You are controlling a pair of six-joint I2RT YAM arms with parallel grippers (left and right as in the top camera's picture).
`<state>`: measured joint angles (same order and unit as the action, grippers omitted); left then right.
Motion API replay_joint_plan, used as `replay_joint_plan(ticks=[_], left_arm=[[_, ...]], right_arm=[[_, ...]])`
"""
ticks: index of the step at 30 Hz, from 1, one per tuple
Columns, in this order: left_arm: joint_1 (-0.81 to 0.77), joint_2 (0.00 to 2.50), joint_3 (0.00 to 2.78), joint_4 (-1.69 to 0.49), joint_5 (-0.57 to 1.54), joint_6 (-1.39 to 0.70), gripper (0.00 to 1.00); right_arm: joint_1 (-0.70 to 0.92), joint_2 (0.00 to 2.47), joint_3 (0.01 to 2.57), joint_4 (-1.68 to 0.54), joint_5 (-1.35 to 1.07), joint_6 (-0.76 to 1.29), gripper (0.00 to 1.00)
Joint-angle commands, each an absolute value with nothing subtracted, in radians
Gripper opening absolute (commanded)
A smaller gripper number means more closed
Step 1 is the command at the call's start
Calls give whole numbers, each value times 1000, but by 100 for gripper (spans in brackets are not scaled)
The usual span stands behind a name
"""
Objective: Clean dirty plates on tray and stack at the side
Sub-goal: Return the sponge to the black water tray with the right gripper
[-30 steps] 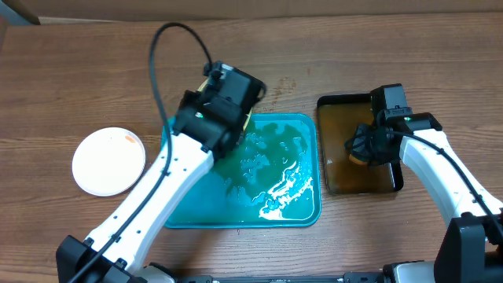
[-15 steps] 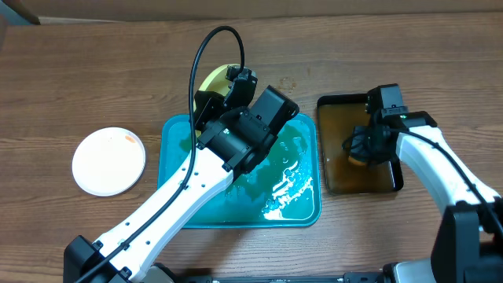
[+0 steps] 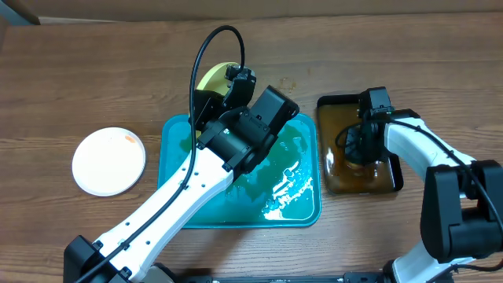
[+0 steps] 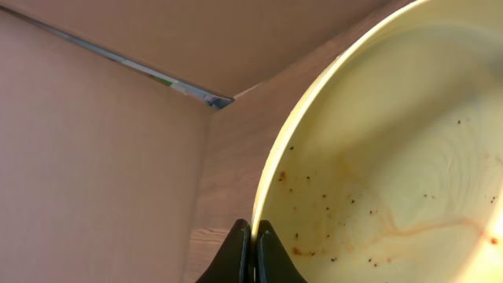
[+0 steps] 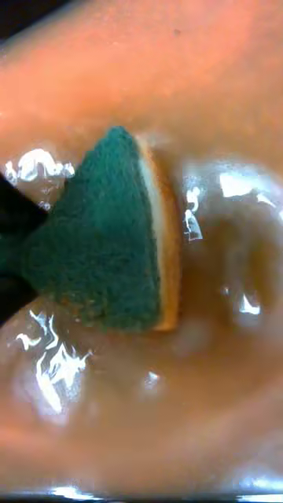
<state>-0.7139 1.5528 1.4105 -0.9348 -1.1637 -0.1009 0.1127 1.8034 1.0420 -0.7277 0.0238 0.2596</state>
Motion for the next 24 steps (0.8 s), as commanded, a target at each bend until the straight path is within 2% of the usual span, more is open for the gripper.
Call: replay_joint_plan(ticks=[1,5,7,16,24], left_arm=[[-720,1533,1418,-934,-1185,-105,4],[-719,1533,1418,-936,-1178,-107,4],[-715,1533,1418,-937,-1177,-125,4],[-641,1514,1419,-992,-1045,-215,4],[-465,1437,1419,-1039,-738,-244,4]], right_arm=[[111,1831,1049,-746,15,261,45],[111,1804,1112,-810,15,261,60],[111,1777,1156,-841,15,260,63],[111,1615,1254,-946,16,260,65],[111,1496,1254,-1031,12,261,65]])
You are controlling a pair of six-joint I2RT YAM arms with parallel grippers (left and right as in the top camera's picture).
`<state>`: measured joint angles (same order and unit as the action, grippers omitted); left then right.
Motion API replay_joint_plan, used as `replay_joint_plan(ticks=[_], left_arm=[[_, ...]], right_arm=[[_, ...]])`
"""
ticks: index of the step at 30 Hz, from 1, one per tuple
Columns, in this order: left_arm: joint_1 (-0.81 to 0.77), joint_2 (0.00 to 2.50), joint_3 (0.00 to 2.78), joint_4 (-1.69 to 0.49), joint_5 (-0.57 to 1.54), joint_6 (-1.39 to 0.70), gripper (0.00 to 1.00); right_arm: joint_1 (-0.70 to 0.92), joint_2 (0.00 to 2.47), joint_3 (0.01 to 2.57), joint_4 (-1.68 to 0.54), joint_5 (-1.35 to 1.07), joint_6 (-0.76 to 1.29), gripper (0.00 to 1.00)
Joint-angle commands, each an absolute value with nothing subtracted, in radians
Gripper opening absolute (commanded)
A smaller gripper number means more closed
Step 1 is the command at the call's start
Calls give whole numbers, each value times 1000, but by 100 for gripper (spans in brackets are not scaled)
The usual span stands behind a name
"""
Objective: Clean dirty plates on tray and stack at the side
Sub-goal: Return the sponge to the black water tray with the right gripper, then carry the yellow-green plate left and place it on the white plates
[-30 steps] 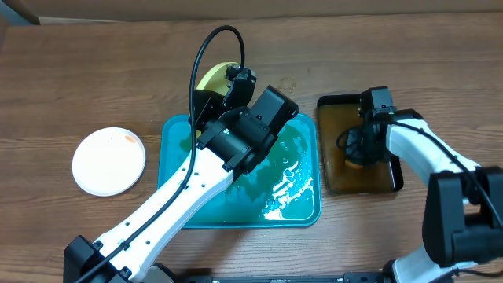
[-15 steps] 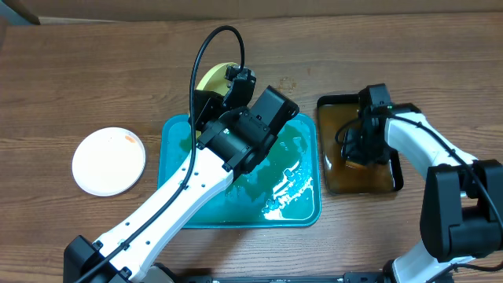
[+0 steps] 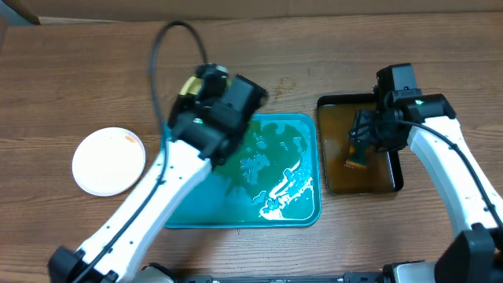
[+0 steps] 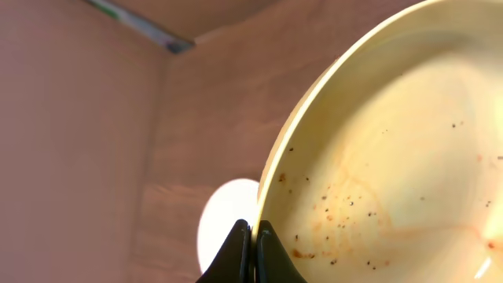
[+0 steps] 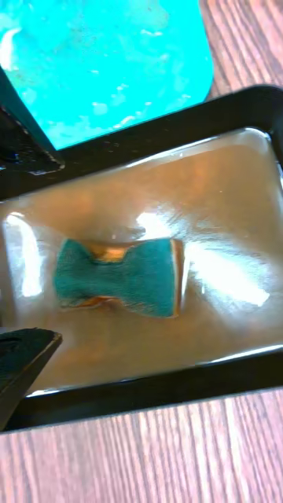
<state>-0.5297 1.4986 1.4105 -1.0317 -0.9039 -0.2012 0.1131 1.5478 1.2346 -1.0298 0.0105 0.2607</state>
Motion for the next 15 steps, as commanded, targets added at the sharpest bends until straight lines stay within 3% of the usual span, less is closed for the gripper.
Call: replay_joint_plan(ticks=[1,8,15], left_arm=[[-433,1427,1419,-1044,-681,-244,4],[-106,1407,1418,-1093,-280,-229,4],[212,1443,1417,-1095,-105,-213,4]], right_arm=[[111,1480,1254,-1032,12,261,65],[111,1377,1254,-1058,-3,260,65],[111,1357,1254,-1116,-8,242,66]])
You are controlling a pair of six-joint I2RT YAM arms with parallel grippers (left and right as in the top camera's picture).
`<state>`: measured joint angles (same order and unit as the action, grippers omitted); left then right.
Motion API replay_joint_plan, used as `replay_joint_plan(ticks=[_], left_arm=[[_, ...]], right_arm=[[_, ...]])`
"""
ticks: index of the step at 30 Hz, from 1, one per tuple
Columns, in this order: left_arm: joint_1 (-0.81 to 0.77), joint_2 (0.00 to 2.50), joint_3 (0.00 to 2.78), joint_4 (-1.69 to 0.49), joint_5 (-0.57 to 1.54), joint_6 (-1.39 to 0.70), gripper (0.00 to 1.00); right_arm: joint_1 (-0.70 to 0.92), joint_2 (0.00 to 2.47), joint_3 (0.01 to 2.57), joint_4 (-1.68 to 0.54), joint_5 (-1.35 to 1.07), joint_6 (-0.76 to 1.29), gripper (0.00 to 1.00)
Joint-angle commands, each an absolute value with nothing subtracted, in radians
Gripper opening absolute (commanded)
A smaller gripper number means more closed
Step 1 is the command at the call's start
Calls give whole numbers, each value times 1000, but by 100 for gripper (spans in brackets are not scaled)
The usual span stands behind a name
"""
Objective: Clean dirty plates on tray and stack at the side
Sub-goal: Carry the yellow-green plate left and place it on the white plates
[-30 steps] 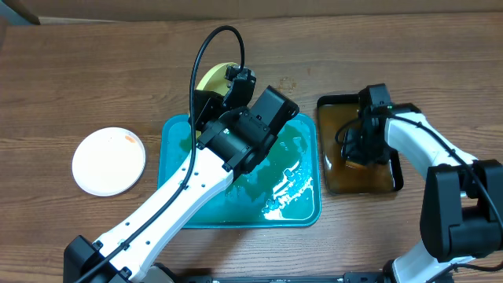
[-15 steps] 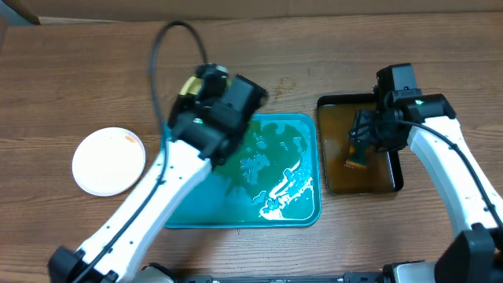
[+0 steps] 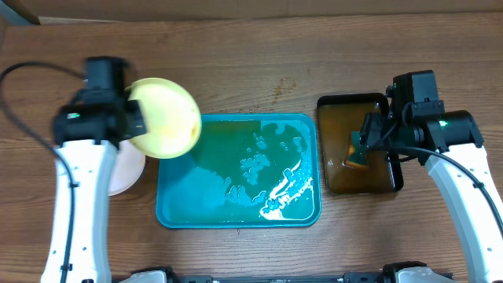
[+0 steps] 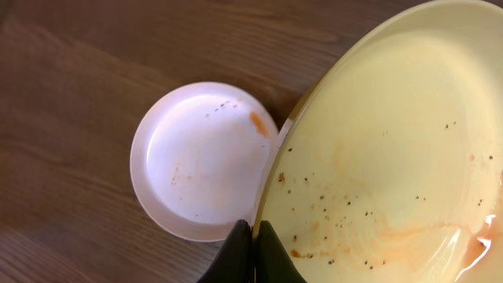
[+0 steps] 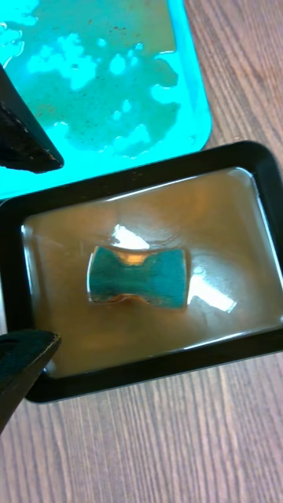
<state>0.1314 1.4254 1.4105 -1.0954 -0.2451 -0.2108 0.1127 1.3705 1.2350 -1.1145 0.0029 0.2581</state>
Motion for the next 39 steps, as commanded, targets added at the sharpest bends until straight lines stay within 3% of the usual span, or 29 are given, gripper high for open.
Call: replay_joint_plan(ticks=[1,7,20,21,24,26,33,39], left_arm=[[256,1453,1417,-1095,-86,-213,4],[424,1544,1416,-1094,-52,-216,4],[567,1760,1416,-1082,-145,-260,5],[575,1760,1416,-1084,-141,-260,13],[588,1759,1417,-1092,-130,-279,66],[588,1758,1417,-1097,-106,-289,81],[535,1718,1417,-1093,86,-241,88],[395,1599,1417,-1067,179,-138,89]], right_arm=[[111,1356,1254,-1115,-20,225,66],[111,1357,1254,-1101,-56,212,66],[111,1357,1254,-1113,-55,212,66],[111,1357,1254,-1113,-55,212,66],[111,1357,1254,-1107,-55,212,66],[111,1357,1254,-1104,-56,212,66],[111,1357,1254,-1042,-135,145,69],[111,1358,1254,-931,-167,125,86]])
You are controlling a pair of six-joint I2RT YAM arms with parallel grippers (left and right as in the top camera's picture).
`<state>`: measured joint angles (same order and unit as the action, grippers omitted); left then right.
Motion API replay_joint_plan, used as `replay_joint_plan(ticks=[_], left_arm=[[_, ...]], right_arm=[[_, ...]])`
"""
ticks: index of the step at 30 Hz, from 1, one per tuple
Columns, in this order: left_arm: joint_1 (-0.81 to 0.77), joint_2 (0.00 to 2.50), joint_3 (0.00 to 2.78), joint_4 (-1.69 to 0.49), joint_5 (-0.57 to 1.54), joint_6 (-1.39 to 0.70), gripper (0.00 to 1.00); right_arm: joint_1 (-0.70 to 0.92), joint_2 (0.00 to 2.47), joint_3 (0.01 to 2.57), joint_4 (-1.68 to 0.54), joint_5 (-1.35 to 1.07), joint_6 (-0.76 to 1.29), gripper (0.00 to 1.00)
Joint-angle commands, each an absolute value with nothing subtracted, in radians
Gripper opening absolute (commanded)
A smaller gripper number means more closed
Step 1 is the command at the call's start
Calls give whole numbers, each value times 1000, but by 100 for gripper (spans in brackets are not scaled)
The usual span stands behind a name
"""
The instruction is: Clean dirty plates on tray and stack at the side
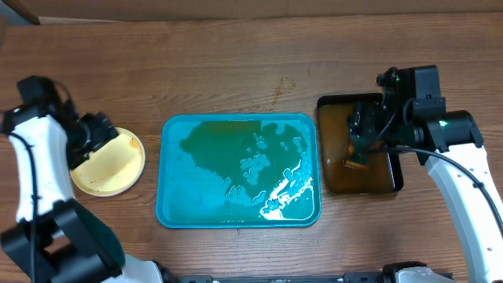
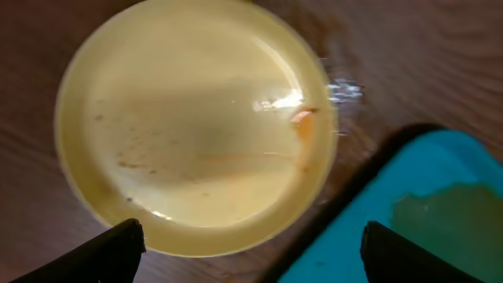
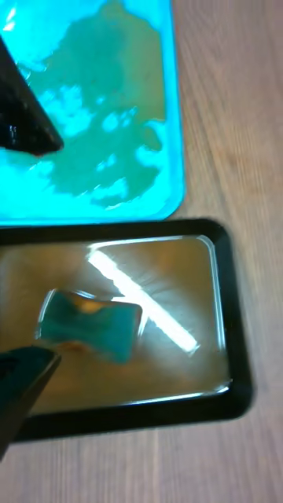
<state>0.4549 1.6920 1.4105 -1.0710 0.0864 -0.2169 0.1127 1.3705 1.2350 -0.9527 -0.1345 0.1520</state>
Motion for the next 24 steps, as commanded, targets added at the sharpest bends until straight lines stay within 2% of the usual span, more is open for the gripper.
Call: replay_joint_plan(ticks=[1,3,4,5,10,12,17,24], left_arm=[[363,1573,1417,-1071,181,-121,89],[310,1531,1417,-1111,179,-93,89],[289,1514,1417,-1148,173,-92,97],[273,1499,1417,-1185,174,-93,100],[235,1433,1412,-1377,192,-54,100],[235,1399,1397,-1391,193,-31,100],[235,1202,1276,-1319,237,5,100],[235,788,1012,-1080,334,36,100]], right_arm=[[111,1358,1254,-930,-167,115,88],[111,1358,1254,-958,-170,88,88],[111,1358,1254,-974,-169,87,100],[111,1357,1254,-987,-169,89,100],[111,1329,1245,-1055,-147,158,100],[111,1304,1229,-1059,-147,161,100],[111,1147,1111,-1019,-147,160,100],[111,796,901,-928,-112,160,100]])
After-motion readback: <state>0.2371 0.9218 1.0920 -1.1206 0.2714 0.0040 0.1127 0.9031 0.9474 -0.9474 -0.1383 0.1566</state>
